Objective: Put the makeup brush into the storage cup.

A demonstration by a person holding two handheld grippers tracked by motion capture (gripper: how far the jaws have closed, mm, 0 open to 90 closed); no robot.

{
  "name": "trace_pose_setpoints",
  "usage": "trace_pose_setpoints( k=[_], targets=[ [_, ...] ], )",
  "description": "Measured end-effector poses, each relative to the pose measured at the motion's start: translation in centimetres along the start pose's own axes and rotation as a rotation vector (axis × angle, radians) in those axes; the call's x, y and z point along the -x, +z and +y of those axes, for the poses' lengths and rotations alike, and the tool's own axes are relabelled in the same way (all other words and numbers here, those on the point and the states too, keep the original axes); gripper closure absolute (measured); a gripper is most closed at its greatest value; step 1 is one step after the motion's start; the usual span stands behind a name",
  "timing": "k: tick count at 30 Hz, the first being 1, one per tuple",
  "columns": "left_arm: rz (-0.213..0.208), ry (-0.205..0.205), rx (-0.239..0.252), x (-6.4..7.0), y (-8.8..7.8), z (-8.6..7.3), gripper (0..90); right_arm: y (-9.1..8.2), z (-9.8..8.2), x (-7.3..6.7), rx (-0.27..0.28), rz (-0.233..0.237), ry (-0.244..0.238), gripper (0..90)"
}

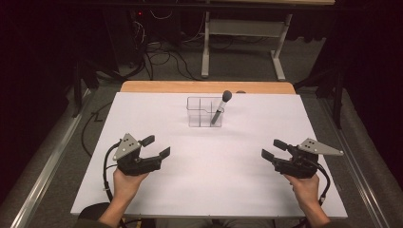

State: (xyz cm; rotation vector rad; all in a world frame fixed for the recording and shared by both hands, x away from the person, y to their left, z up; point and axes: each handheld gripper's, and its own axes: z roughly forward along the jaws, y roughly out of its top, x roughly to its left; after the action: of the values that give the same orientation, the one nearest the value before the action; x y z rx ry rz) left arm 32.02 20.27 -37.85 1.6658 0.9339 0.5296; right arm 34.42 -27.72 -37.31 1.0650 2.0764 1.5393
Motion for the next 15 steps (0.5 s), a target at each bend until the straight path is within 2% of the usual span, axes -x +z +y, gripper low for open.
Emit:
trace_pose_setpoints(
  k=[15],
  targets=[
    [0.013, 0.001, 0.005, -0.2, -0.1, 0.0, 25.8, -0.3, -1.0, 1.2, 0.006, -0.043, 0.028, 31.8]
  ],
)
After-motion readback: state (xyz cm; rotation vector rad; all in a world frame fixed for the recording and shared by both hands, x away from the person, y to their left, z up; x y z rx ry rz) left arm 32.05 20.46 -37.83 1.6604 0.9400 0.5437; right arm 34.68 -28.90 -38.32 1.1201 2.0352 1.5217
